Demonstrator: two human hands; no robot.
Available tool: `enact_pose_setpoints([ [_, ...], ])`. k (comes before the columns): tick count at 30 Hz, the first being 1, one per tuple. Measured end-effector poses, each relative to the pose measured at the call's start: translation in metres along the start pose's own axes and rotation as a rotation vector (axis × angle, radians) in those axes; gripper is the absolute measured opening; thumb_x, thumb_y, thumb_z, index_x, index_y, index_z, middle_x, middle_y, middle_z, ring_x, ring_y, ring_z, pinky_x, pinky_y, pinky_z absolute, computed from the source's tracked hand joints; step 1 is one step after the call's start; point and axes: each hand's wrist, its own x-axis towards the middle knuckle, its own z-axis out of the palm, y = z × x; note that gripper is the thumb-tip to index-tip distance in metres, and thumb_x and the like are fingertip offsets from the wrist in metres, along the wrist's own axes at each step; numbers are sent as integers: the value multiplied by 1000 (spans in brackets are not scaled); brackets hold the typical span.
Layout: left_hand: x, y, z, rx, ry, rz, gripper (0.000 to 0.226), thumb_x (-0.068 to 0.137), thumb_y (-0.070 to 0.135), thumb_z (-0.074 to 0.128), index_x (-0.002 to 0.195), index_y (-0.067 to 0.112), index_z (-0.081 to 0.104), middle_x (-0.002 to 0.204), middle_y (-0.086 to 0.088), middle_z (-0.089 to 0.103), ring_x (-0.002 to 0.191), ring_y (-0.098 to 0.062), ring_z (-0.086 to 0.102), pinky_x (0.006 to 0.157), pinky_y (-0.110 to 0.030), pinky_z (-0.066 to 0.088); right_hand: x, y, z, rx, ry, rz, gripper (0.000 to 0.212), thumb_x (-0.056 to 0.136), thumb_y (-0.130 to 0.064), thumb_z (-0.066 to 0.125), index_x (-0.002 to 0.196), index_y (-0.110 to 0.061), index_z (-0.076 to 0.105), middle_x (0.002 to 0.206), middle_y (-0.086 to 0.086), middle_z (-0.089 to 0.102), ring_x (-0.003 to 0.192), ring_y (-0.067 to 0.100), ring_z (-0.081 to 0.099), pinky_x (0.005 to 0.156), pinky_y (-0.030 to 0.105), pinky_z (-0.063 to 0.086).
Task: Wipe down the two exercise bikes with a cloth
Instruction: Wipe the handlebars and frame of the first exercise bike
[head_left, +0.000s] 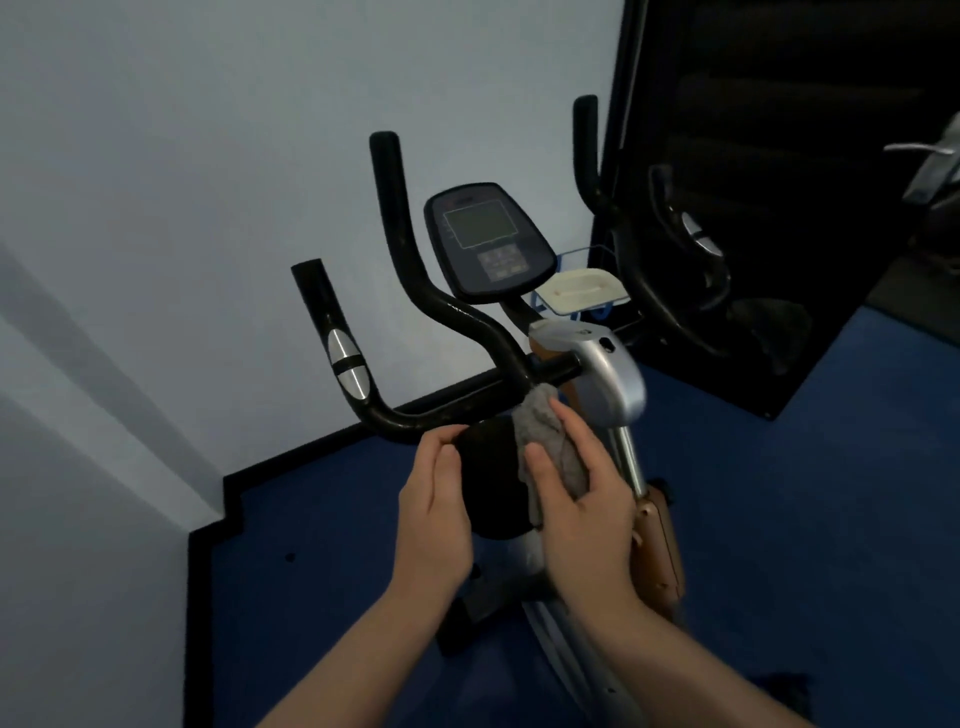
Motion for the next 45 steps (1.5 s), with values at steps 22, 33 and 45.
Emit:
enact_pose_setpoints([
  [22, 15, -15, -14, -9, -228, 36, 27, 96, 38, 32, 105, 37, 57, 90, 8, 64, 79, -11, 60, 67, -23, 51, -7, 12, 28, -125, 271, -107, 40, 96, -18, 58, 124, -45, 46, 123, -19, 53, 116, 3, 54, 94, 23, 49],
  [33, 11, -9, -8, -11, -118, 25, 29, 97, 31, 33, 101, 31, 61, 90, 5, 65, 82, -13, 62, 69, -26, 53, 19, 1, -5, -290, -50, -196, 35, 95, -15, 60, 125, -29, 52, 121, -6, 55, 114, -1, 53, 92, 9, 41],
  [45, 9, 5, 14, -20, 175, -123, 35, 102, 11, 35, 100, 23, 68, 92, 3, 69, 84, -8, 64, 67, -19, 51, 28, 0, -18, -246, -214, -130, 34, 94, -35, 58, 126, -33, 51, 120, -15, 53, 113, -1, 52, 89, 12, 44],
])
